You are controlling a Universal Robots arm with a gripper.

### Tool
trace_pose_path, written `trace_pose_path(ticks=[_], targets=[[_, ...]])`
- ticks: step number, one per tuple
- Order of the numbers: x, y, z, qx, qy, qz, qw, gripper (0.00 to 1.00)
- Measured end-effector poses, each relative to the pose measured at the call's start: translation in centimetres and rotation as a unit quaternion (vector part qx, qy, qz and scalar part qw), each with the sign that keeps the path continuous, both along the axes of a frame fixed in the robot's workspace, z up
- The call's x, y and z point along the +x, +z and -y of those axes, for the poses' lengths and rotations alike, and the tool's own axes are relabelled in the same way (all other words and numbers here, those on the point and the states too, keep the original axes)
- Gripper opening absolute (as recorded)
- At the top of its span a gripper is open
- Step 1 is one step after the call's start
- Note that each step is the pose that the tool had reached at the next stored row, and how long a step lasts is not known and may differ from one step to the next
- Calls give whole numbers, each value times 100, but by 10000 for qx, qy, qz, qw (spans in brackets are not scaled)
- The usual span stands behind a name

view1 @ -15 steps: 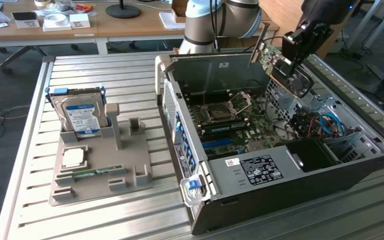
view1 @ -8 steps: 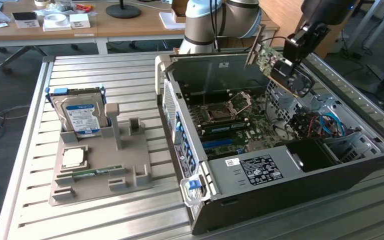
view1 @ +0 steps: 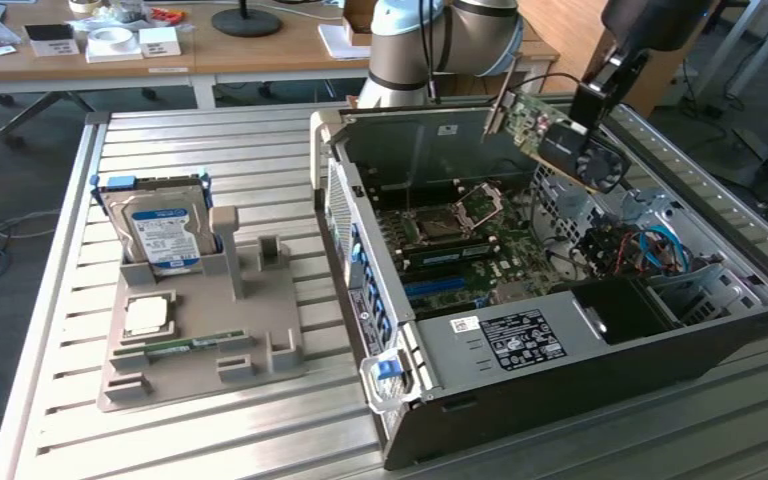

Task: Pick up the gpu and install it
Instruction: 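Insert the gpu into the slot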

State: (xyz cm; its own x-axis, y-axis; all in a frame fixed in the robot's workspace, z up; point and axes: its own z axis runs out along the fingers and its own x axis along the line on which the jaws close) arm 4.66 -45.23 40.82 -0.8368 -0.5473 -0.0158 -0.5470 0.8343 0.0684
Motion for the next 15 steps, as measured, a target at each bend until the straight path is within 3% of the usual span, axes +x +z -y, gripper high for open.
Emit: trace_pose_path(ticks=[4,8,12,15], targets=[[0,-6,0,0,360,0,9994,27],[0,-12,0,-1,726,0,9974,27],[0,-18,0,-2,1088,0,9941,27],[0,-22,0,-4,1361,0,9907,27]])
